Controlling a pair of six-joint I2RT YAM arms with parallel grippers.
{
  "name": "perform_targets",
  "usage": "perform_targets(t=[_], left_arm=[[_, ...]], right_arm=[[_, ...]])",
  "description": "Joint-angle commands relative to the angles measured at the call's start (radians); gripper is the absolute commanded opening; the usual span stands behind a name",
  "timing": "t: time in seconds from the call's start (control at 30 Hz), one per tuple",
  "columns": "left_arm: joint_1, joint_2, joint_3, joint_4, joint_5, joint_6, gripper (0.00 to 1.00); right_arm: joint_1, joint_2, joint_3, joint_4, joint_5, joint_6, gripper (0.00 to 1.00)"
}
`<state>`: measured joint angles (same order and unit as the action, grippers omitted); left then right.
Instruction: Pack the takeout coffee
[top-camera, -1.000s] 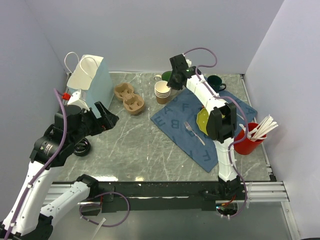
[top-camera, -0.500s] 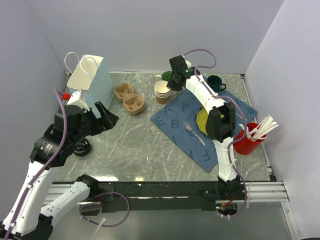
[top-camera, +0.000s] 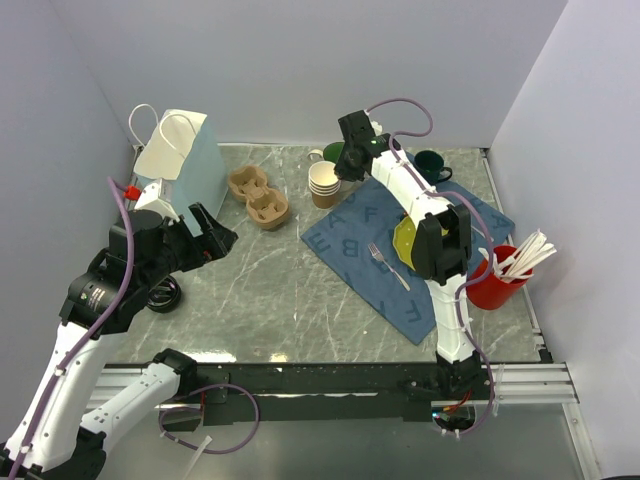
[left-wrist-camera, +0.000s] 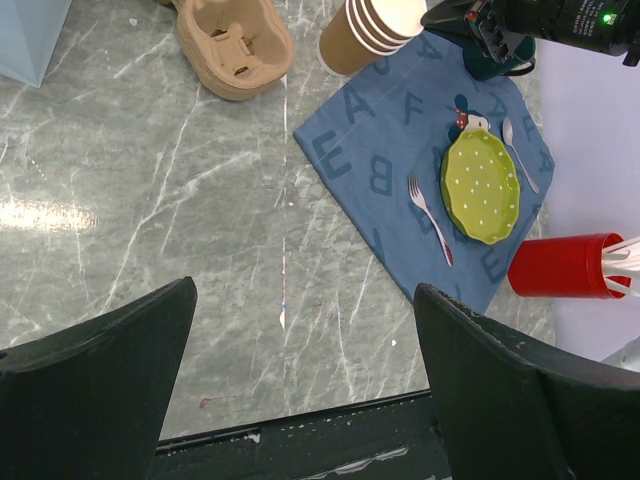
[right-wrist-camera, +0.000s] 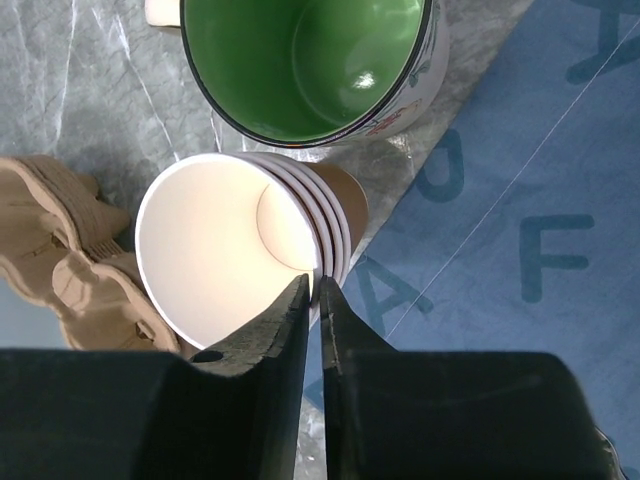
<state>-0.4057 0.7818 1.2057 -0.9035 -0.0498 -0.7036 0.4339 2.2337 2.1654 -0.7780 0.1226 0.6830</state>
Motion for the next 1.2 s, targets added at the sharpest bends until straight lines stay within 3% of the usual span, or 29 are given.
perform_targets(t=[0.0, 0.1, 0.3, 0.43, 0.7, 1.07, 1.17], left_arm=[[-0.004, -0.001, 0.015, 0.018, -0.001, -0.007, 0.97], [-0.004, -0.003, 0.015, 0.015, -0.001, -0.007, 0.97], [-0.004, -0.006, 0.014, 0.014, -0.002, -0.008, 0.97], [-0.004, -0.007, 0.014, 0.017, -0.002, -0.008, 0.97], [-0.004, -0.006, 0.011, 0.021, -0.008, -0.008, 0.97], [-0.004, -0.012, -0.017, 0.052, -0.005, -0.02, 0.97], [-0.004, -0.018, -0.02, 0.055, -0.007, -0.023, 0.97]], right_arm=[[-0.007, 0.018, 0.047, 0.005, 0.003, 0.006, 0.2], [-0.007, 0.024, 0.056, -0.004, 0.005, 0.009, 0.25], [-0.011, 0.026, 0.059, -0.006, 0.008, 0.009, 0.2], [-0.012, 0.032, 0.073, -0.021, 0.011, 0.015, 0.23], [-0.014, 0.004, 0.06, 0.011, -0.012, -0.019, 0.01], [-0.015, -0.069, -0.006, 0.063, -0.103, -0.008, 0.0], [-0.014, -0.072, -0.018, 0.069, -0.118, 0.01, 0.13]])
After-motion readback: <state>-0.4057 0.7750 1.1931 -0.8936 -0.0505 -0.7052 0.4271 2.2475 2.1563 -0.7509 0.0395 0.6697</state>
